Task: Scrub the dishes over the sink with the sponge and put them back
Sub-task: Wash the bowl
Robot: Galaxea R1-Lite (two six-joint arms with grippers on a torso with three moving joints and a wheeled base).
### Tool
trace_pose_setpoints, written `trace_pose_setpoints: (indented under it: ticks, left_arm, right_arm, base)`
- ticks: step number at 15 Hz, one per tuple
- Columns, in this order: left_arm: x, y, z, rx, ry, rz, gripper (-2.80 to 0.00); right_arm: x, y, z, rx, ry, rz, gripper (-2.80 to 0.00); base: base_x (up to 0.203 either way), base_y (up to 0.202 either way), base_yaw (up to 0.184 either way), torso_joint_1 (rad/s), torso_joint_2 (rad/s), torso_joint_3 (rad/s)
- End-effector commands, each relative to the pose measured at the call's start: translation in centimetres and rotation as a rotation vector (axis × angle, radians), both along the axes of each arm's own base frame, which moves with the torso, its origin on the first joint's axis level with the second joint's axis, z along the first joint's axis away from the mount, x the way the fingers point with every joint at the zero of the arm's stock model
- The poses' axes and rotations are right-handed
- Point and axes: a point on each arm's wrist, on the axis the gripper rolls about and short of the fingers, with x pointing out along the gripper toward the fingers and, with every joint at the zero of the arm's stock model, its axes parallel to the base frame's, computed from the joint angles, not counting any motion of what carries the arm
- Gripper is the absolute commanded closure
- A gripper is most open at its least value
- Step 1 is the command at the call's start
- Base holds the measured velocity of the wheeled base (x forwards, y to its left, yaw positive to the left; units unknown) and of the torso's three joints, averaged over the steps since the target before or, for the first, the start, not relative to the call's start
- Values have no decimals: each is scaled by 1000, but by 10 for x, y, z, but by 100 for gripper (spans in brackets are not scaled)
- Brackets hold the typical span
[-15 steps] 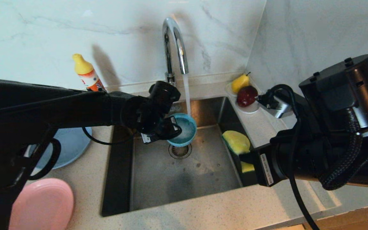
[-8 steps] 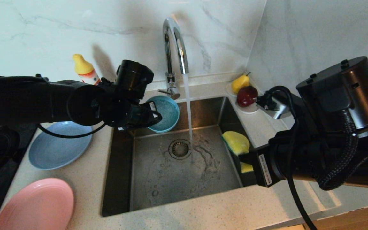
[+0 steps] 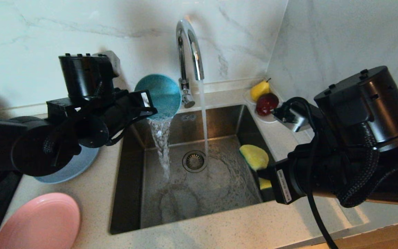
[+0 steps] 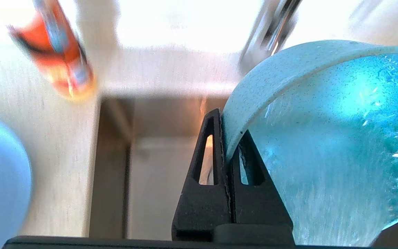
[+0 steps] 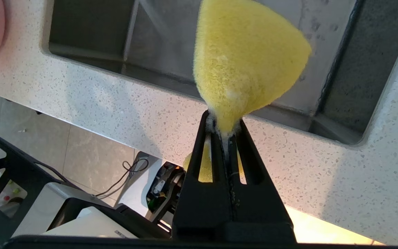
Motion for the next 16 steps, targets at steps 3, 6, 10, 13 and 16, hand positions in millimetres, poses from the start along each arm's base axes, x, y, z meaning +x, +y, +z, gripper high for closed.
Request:
trace_pose_setpoints:
  ticks: [3, 6, 10, 13, 16]
  left_arm:
    - [-21, 11, 18, 14, -151, -55, 0]
    - [-38, 17, 21, 73, -270, -135, 0]
    - [-51, 23, 37, 100, -438, -132, 0]
    - [-63, 28, 45, 115, -486, -143, 0]
    - [-74, 33, 46, 130, -514, -136, 0]
  right_arm:
    - [1, 1, -1, -2, 8, 4, 0]
    - [1, 2, -3, -6, 14, 3, 0]
    - [2, 2, -6, -12, 19, 3, 0]
    - [3, 3, -7, -14, 23, 2, 0]
    - [3, 4, -7, -14, 24, 3, 0]
  base:
    - [0, 0, 0, 0, 0, 0]
    - [0, 0, 0, 0, 0, 0]
    - [0, 0, 0, 0, 0, 0]
    - [0, 0, 0, 0, 0, 0]
    - [0, 0, 0, 0, 0, 0]
